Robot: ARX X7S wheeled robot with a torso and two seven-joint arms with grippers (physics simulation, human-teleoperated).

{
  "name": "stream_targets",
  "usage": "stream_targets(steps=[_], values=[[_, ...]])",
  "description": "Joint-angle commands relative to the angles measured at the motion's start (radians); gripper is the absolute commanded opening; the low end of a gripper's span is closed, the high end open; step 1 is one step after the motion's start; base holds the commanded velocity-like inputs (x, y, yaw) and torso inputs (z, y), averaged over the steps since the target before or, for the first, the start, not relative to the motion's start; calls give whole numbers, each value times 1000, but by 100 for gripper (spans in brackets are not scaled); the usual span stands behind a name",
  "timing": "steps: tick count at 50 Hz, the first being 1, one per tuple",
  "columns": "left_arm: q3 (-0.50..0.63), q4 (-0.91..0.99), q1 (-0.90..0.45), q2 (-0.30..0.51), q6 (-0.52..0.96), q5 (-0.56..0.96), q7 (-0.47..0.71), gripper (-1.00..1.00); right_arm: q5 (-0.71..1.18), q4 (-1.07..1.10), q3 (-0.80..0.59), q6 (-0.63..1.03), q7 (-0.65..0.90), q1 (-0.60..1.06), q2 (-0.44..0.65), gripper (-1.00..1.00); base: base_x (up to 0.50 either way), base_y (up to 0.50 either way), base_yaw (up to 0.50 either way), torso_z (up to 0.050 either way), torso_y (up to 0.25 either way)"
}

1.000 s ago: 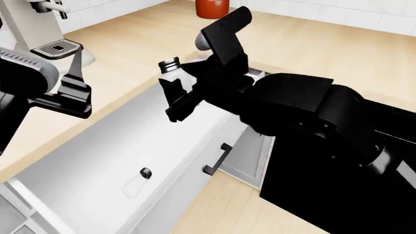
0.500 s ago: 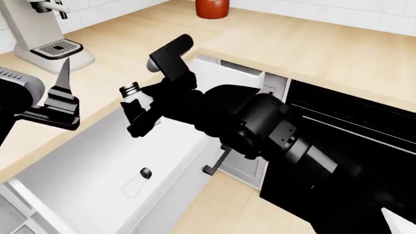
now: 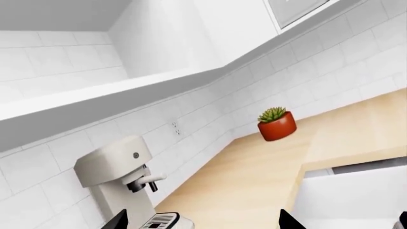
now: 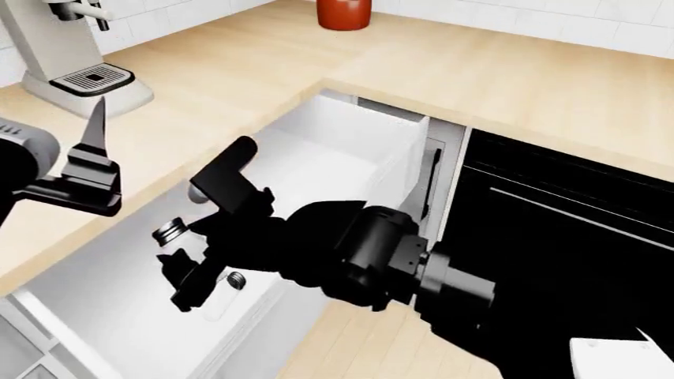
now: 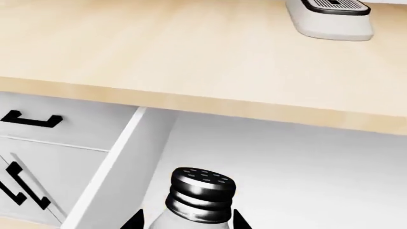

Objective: Pick and place the shaker into the drawer. Then close the cabinet.

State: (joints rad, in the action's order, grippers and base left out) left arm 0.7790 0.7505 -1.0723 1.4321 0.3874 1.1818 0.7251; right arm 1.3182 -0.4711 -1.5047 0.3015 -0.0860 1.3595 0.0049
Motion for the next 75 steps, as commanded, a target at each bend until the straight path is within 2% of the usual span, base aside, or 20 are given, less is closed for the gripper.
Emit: stream_targets(steps=[1,27,28,45,49,56,64,70,75], values=[[-9,11,-2,7,-2,7,1,100,-15,46,-59,-5,8,-47,-5,-100,0,0,0,0,0],[3,22,35,27,-30,-20,6,100,-39,63,-53,7,21,-90,-5,-100,0,0,0,0,0],[3,23,36,28,-30,-21,6,100,-38,62,-53,4,23,-89,-5,100,0,0,0,0,0],[-13,40,17,8,1,-10,12,100,50,18,-21,-115,96,-26,-3,100,0,0,0,0,0],[-19,43,8,-4,8,-3,14,100,66,174,74,-207,241,-21,115,100,0,0,0,0,0],[-21,64,-17,-72,50,9,34,100,-5,592,204,-330,577,12,408,100,0,0,0,0,0],[-3,115,-49,-208,99,52,98,100,-46,1017,273,-269,922,89,766,100,0,0,0,1,0],[1,141,-75,-288,114,91,151,100,-24,1176,295,-262,1048,78,925,100,0,0,0,0,0],[19,138,-72,-345,123,65,164,100,21,1235,297,-202,1128,112,987,100,0,0,0,0,0]])
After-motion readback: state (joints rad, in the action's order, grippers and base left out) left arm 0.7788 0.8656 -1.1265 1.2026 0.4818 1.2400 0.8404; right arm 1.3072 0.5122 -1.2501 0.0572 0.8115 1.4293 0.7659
